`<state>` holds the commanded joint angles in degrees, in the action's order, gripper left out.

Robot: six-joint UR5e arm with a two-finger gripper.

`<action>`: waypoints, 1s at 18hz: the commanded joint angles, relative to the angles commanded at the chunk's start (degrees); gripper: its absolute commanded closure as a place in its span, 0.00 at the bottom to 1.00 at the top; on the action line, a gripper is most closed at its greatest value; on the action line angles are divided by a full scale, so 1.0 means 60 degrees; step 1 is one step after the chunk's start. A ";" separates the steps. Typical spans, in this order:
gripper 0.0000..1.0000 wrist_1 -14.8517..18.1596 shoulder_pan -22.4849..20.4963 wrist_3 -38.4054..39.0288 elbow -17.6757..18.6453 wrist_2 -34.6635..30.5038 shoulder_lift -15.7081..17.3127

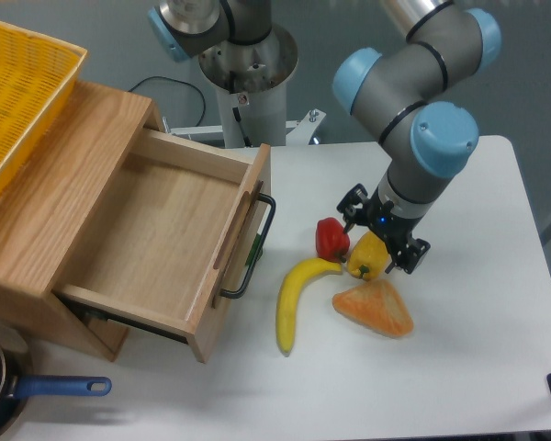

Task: Pick up the banana
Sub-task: 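Move the gripper down and across toward the yellow banana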

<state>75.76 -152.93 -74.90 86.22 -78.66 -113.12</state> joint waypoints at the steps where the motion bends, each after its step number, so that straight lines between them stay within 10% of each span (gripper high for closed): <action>1: 0.00 0.0000 0.0058 0.0234 0.0015 0.0000 0.0000; 18: 0.00 -0.1084 0.0879 0.0354 0.0264 -0.0043 -0.0674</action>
<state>69.26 -147.66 -72.77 87.80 -78.93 -117.16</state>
